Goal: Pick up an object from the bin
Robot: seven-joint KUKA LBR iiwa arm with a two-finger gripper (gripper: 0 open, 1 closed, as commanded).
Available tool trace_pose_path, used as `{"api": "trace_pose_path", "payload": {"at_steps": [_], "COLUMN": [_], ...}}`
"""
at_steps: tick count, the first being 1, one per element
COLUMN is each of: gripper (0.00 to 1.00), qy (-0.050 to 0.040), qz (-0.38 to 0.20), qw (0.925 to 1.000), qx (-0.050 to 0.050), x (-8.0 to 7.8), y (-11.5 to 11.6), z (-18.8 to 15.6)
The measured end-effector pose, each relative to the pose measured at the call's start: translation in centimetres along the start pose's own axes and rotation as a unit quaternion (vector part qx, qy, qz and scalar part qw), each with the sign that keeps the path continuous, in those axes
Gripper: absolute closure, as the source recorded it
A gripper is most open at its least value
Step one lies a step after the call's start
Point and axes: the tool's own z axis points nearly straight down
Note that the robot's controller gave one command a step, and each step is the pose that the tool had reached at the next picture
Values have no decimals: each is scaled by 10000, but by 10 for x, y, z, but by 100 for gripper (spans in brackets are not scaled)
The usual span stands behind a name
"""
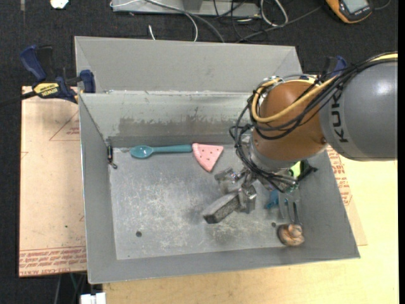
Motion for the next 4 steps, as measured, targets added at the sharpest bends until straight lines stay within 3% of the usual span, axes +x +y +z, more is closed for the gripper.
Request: {"api": "trace_pose_path", "payload": {"at_steps": [1, 2, 3, 4], "gripper": [100, 100, 100, 100], "qy": [25, 24, 42, 1], "qz": [2856, 2855, 2660, 1363], "qw": [9583, 9584, 9640, 9907], "qx": [4, 4, -3, 0], "x": [-3, -3, -13, -15], "y": [25, 25, 32, -3], "z": [46, 46, -12, -5]}}
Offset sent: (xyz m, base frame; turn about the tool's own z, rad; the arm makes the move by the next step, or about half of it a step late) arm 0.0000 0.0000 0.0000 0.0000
